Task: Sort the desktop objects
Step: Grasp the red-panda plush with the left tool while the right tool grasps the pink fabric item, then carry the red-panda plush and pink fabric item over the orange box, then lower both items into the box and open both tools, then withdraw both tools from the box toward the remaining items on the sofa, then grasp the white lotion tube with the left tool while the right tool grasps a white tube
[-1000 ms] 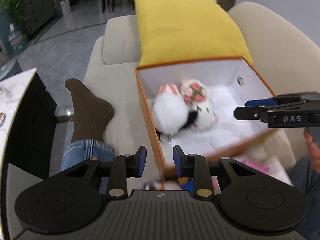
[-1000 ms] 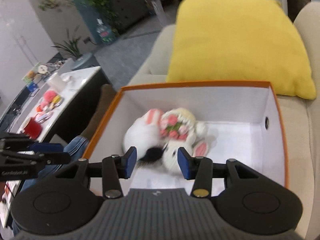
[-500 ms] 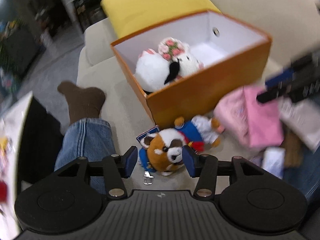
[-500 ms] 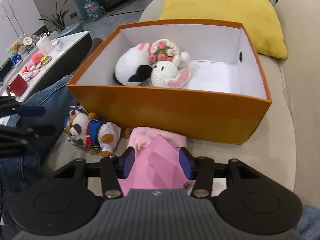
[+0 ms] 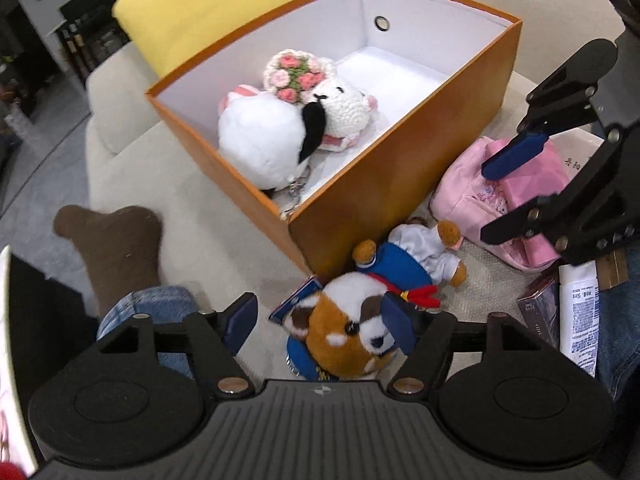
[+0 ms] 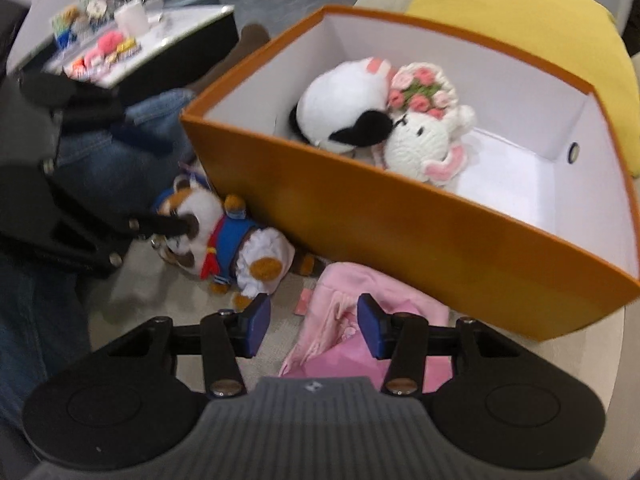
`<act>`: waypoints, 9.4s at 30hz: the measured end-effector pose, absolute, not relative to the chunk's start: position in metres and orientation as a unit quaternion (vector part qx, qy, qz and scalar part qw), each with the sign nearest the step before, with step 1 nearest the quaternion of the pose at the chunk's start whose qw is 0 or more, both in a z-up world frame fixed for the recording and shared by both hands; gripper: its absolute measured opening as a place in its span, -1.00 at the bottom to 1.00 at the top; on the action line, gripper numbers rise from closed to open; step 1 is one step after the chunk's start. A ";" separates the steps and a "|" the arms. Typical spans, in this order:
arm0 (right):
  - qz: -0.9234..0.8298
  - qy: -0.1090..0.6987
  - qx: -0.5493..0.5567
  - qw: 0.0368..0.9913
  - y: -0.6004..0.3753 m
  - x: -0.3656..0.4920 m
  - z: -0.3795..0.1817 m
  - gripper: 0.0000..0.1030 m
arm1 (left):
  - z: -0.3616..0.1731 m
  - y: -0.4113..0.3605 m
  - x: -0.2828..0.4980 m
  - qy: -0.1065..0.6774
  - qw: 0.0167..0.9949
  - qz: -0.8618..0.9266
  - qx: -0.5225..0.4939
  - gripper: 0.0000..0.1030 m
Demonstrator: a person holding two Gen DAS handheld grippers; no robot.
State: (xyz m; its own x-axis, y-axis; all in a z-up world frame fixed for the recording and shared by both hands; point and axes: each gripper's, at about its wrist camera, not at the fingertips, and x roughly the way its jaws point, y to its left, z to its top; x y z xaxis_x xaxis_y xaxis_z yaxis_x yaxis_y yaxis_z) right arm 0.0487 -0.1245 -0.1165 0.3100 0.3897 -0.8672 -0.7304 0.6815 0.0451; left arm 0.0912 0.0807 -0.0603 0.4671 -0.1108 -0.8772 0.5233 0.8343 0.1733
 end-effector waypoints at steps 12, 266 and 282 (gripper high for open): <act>0.317 0.498 -0.264 0.763 -0.098 0.042 -0.150 0.46 | -0.075 0.078 0.099 0.537 0.799 -0.218 0.161 0.36; 0.355 0.422 -0.081 0.830 -0.219 -0.049 -0.079 -0.14 | -0.081 -0.015 -0.040 0.528 0.836 -0.147 0.014 0.15; 0.273 0.420 -0.060 0.863 -0.262 -0.035 -0.074 0.08 | -0.111 -0.050 -0.037 0.527 0.840 -0.120 0.042 0.30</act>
State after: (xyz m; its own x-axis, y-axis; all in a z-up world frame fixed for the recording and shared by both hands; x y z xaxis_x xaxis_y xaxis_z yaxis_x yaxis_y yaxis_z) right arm -0.0353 -0.2619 -0.0742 0.4981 0.4207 -0.7582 -0.5209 0.8443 0.1263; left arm -0.0367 -0.0497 -0.1112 0.4159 -0.1583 -0.8955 0.2459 0.9676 -0.0569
